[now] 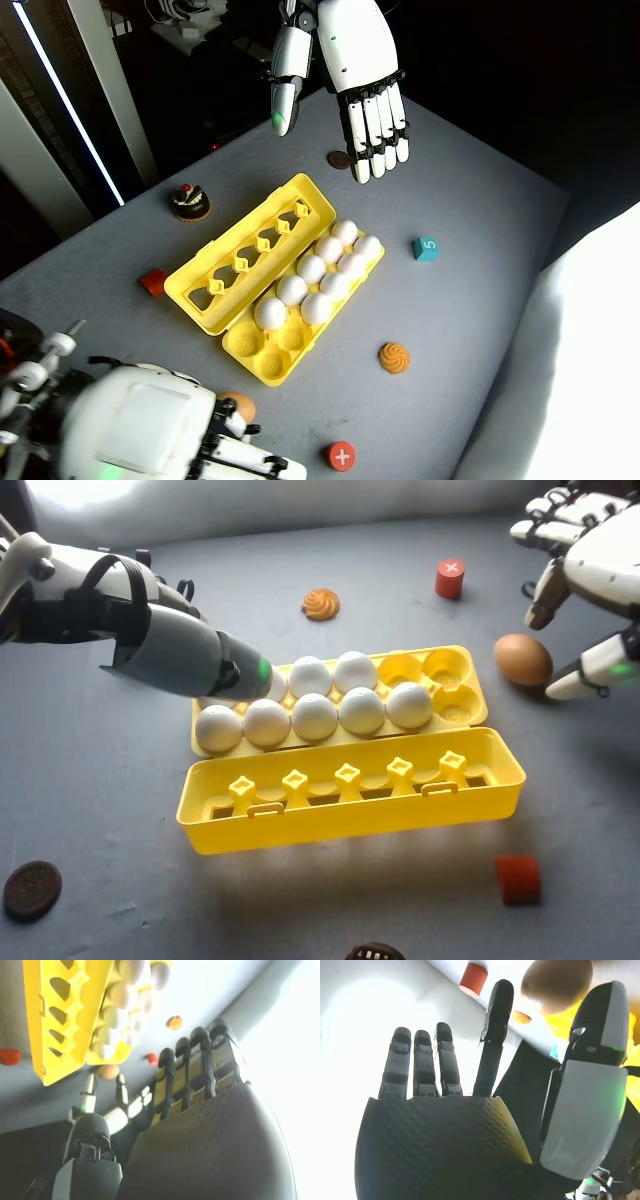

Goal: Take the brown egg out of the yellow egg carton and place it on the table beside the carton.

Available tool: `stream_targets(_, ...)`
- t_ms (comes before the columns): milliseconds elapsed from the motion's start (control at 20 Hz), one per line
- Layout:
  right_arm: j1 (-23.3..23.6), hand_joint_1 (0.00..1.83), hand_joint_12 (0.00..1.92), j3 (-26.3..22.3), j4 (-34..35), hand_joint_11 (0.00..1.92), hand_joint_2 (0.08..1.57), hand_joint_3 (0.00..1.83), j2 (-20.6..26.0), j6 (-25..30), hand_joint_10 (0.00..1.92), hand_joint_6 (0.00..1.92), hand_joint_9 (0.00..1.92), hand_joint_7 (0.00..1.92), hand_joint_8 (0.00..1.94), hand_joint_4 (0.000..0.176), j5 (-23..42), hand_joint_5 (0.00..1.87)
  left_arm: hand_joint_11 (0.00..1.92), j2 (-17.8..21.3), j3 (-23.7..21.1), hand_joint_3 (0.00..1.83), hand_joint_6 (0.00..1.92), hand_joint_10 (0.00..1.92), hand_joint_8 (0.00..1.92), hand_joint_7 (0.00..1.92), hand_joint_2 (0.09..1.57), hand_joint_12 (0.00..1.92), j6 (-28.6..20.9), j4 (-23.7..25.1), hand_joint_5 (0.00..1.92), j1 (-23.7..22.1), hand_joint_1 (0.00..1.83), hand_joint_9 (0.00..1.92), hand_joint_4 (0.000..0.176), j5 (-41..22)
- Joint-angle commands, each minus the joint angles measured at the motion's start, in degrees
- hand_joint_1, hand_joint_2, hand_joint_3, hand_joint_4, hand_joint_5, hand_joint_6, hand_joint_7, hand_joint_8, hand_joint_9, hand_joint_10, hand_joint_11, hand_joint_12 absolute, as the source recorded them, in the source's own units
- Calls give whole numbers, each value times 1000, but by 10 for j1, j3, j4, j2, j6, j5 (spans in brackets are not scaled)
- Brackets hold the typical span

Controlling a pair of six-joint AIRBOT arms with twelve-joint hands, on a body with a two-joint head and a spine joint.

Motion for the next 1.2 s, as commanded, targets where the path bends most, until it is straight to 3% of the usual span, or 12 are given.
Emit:
stream_targets(0,8,879,0,-10,-3,0,738,4,20,-1,0,1,0,146,9,153,65,1040,6,4,2,0,6,3,6,115,1189,26,0,33,143,-7,0,71,0,-24)
stream_targets(250,2,868,0,-117,62,0,757,8,133,-30,0,0,0,149,7,147,34,1005,3,4,3,2,8,5,7,125,1193,25,-1,37,158,-9,0,74,0,-24)
stream_targets(300,-6,924,0,-146,62,0,740,0,160,-36,0,11,0,194,18,104,32,1037,3,4,3,0,7,5,7,126,1189,25,-1,38,156,-10,0,75,0,-24)
stream_targets(450,-17,848,0,-207,81,0,746,1,218,-55,0,5,0,284,11,137,31,1053,12,4,4,0,4,6,7,132,1189,33,-1,39,156,-11,0,84,0,-24)
stream_targets(550,-17,858,0,-241,120,0,742,0,253,-85,0,2,0,291,9,74,29,1048,8,4,4,0,2,5,4,131,1186,34,-1,39,156,-11,0,87,0,-24)
stream_targets(600,-17,880,0,-254,132,0,760,6,266,-97,15,9,40,316,14,6,22,1068,5,4,4,1,2,5,3,130,1191,33,-1,39,155,-11,0,86,0,-24)
stream_targets(650,-18,808,470,-269,136,0,807,23,280,-108,57,8,335,600,59,2,21,1149,2,4,4,2,0,0,0,117,1194,34,-1,39,150,-11,0,75,0,-24)
stream_targets(700,-20,718,1087,-282,137,125,880,31,293,-109,512,108,606,846,278,0,21,1227,0,4,3,3,2,0,1,117,1195,34,-1,39,155,-11,0,74,0,-24)
stream_targets(800,-20,597,1841,-307,137,314,964,12,318,-115,1766,1721,551,755,1746,29,25,857,29,4,3,4,10,11,12,148,1199,50,-1,39,179,-11,0,103,0,-24)
stream_targets(950,-15,535,1920,-342,137,1355,1182,43,347,-147,1920,1919,1238,1251,1939,55,40,1199,22,4,3,1,4,4,4,139,1195,53,-1,39,171,-11,0,94,0,-24)
stream_targets(1000,-16,653,1921,-351,137,1706,1420,26,356,-149,1921,1921,1490,1418,1941,21,41,1344,24,4,3,0,6,2,4,142,1189,57,-1,39,179,-11,0,92,0,-24)
stream_targets(1150,-11,797,1921,-363,137,1860,1498,16,378,-150,1921,1921,1673,1579,1941,0,47,1466,11,4,4,1,5,4,5,106,1191,27,-1,39,151,-11,0,61,0,-24)
